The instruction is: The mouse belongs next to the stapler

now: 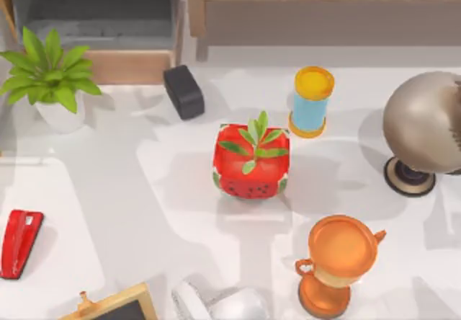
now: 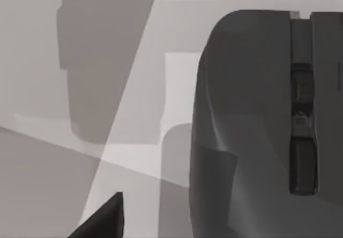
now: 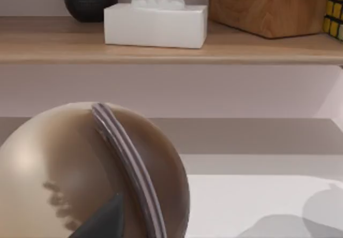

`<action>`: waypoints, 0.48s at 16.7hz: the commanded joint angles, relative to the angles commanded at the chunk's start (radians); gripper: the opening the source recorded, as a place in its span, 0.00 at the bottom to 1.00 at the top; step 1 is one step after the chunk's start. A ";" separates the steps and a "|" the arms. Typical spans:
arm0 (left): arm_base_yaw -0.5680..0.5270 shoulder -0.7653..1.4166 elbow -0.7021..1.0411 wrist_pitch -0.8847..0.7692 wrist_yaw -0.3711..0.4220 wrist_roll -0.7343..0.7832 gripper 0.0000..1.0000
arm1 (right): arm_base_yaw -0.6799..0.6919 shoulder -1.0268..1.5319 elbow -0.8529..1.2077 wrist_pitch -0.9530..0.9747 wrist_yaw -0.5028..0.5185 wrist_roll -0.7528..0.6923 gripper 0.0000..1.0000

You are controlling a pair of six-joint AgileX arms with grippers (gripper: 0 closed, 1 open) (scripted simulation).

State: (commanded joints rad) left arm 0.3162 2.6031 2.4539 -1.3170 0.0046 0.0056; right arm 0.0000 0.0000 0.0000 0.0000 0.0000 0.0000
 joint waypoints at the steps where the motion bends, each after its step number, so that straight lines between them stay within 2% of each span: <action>1: 0.000 0.000 0.000 0.000 0.000 0.000 1.00 | 0.000 0.000 0.000 0.000 0.000 0.000 1.00; 8: 0.009 -0.001 -0.024 0.024 0.000 0.009 1.00 | 0.000 0.000 0.000 0.000 0.000 0.000 1.00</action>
State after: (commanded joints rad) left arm 0.3255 2.6023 2.4301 -1.2928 0.0050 0.0145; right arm 0.0000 0.0000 0.0000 0.0000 0.0000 0.0000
